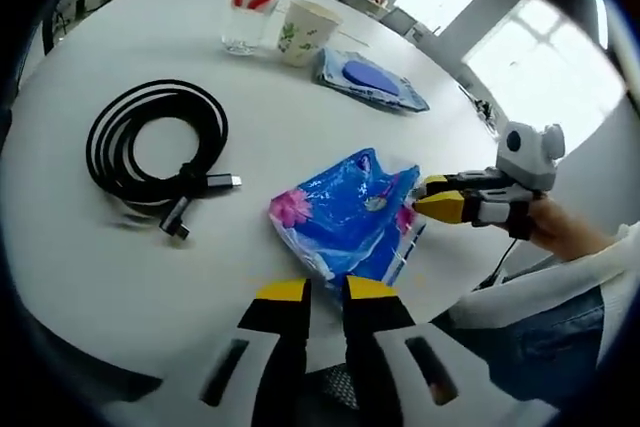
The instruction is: Arrange the tabletop items into an orderly group along one side of the table until the central work area is clear of visible clutter.
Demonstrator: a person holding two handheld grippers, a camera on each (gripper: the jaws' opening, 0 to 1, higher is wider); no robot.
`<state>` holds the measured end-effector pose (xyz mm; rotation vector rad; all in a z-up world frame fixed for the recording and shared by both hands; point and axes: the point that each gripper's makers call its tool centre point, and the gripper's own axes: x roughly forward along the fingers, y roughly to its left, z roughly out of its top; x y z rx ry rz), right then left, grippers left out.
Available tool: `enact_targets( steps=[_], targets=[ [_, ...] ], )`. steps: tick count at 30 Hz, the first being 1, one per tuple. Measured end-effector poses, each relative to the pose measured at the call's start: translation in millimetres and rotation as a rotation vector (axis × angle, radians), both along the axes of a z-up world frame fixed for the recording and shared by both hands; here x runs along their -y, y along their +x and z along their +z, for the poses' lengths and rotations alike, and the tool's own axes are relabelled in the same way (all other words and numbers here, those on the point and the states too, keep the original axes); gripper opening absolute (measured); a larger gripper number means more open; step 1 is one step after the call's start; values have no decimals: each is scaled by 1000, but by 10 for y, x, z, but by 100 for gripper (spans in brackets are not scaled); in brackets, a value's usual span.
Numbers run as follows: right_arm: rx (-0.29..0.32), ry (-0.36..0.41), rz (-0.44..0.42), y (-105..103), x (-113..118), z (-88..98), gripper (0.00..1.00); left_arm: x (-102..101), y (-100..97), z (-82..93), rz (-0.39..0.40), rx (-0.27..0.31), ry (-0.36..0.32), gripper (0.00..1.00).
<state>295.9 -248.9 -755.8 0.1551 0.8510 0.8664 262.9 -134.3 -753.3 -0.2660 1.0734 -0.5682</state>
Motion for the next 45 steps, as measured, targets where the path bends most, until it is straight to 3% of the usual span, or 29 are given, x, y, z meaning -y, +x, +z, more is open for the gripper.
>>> enact_targets(
  steps=[4,9,15,20,28,37,41,45],
  targets=[
    [9,14,-17,24,-8,51,0,-18,45,29,15,29,28,3],
    [-6,42,-50,26,69,136,0,-7,166,170,50,80,7,0],
    [-12,74,-145,80,305,249,0,218,320,305,-1,127,-2,0],
    [-7,74,-253,133,661,322,0,585,452,369,-102,153,-22,0],
    [33,62,-443,121,1484,441,0,1412,636,540,-272,172,-101,0],
    [67,66,-627,102,2284,631,0,2294,836,730,-436,227,-132,0],
    [81,66,-675,241,2637,679,0,2584,955,797,-434,217,-162,0],
    [100,37,-682,429,2860,714,0,2802,1105,836,-467,241,-136,0]
  ],
)
